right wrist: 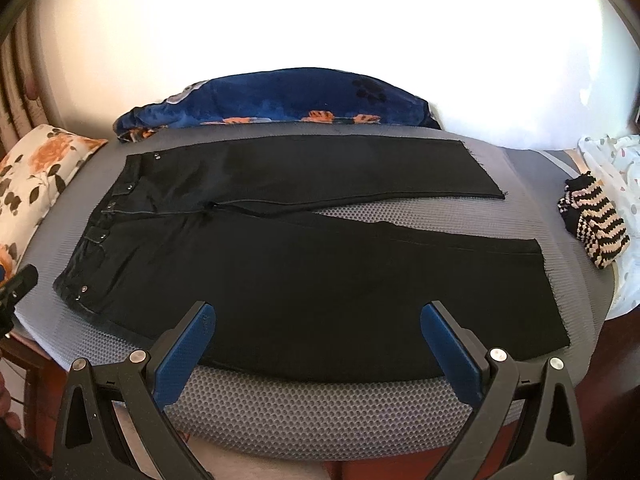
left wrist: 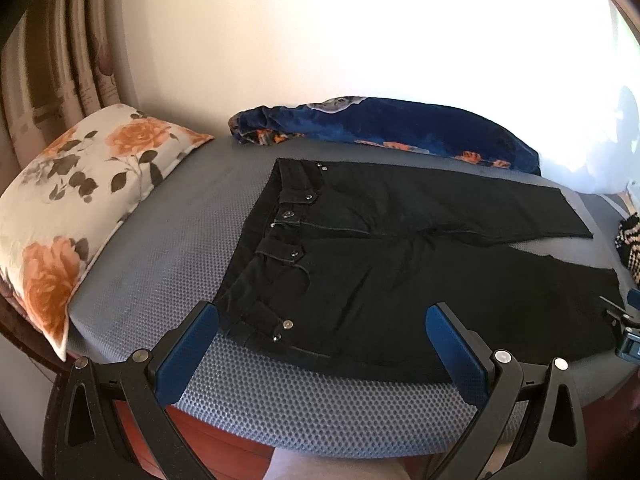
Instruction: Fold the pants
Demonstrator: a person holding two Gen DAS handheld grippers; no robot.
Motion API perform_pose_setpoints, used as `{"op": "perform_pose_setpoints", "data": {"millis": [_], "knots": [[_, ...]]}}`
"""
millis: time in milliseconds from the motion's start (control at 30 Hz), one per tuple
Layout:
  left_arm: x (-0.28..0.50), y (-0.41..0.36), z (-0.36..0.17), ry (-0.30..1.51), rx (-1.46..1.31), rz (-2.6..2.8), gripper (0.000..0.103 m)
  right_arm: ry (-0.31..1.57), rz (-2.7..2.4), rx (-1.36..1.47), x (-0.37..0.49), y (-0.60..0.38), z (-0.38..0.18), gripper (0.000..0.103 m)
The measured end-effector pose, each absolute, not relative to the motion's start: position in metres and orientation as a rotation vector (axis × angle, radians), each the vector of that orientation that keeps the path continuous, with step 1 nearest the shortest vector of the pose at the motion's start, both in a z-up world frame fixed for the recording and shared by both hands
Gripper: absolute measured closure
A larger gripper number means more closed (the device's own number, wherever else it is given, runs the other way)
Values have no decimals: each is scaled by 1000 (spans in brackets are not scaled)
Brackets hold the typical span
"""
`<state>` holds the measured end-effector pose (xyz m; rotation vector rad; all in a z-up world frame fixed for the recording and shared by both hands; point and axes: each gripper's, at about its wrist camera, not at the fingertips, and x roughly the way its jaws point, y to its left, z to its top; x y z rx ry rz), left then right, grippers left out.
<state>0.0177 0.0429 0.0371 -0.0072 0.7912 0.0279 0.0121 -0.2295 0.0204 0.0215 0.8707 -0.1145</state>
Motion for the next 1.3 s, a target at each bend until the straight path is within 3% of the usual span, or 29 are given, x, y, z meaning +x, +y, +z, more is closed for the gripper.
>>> {"op": "perform_pose_setpoints", "data": {"millis": [1000, 1133, 1300], "knots": [[128, 85, 40, 763, -15, 35, 1, 910, -89, 28, 108, -242, 12, 1], [153, 100, 34, 769, -18, 22, 9, 905, -26, 91, 126, -246, 11, 1], [199, 131, 25, 792, -79, -75, 36, 919, -17, 93, 157, -245, 6, 1]]}}
